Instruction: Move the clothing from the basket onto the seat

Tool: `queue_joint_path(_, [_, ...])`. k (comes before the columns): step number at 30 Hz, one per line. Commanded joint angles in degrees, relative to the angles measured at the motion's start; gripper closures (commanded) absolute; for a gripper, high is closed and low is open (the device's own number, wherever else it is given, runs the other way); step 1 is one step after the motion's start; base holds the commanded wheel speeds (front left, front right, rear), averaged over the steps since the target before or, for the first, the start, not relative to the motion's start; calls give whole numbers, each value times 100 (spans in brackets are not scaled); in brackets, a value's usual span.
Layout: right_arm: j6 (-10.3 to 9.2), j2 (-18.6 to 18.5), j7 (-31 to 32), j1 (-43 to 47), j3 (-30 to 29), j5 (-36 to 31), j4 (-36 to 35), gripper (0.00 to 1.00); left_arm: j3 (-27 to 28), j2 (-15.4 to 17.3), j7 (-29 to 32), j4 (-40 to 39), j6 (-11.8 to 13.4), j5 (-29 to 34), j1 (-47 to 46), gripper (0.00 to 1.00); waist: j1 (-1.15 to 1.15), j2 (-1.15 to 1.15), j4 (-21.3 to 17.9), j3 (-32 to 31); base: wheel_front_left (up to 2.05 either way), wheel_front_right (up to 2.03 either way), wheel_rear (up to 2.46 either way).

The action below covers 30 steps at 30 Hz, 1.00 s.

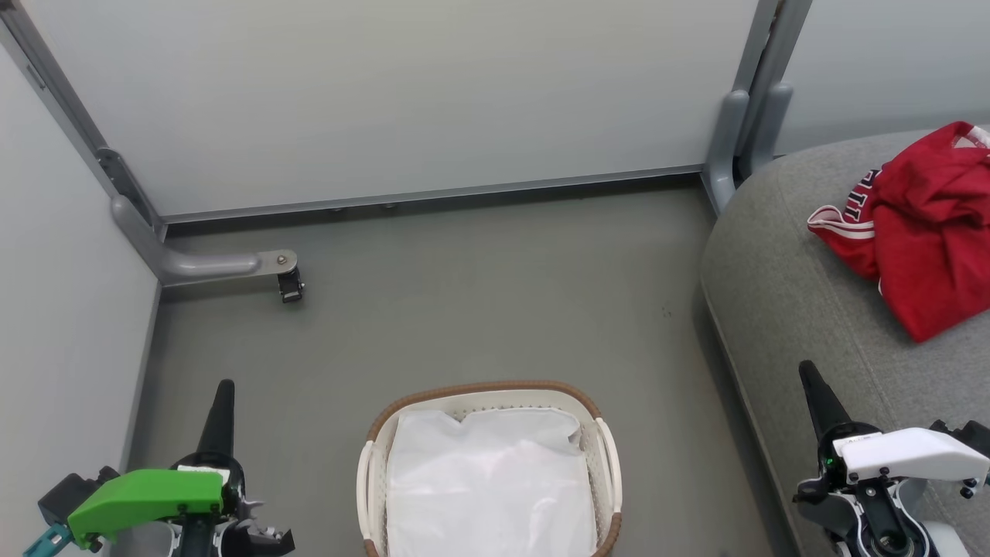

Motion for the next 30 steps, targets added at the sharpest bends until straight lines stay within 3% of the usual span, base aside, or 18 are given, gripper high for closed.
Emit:
queue_joint_path(1, [-1, -34, 44, -86, -33, 136, -55, 100, 46, 43, 30, -56, -27, -110, -146, 100, 0, 0, -2, -2, 0, 0, 0])
queue_joint_path(30, [-1, -44, 361, -110, -144, 1365, -115, 100, 318, 20, 368, -82, -134, -1122, -238, 100, 0, 0, -49, -48, 0, 0, 0])
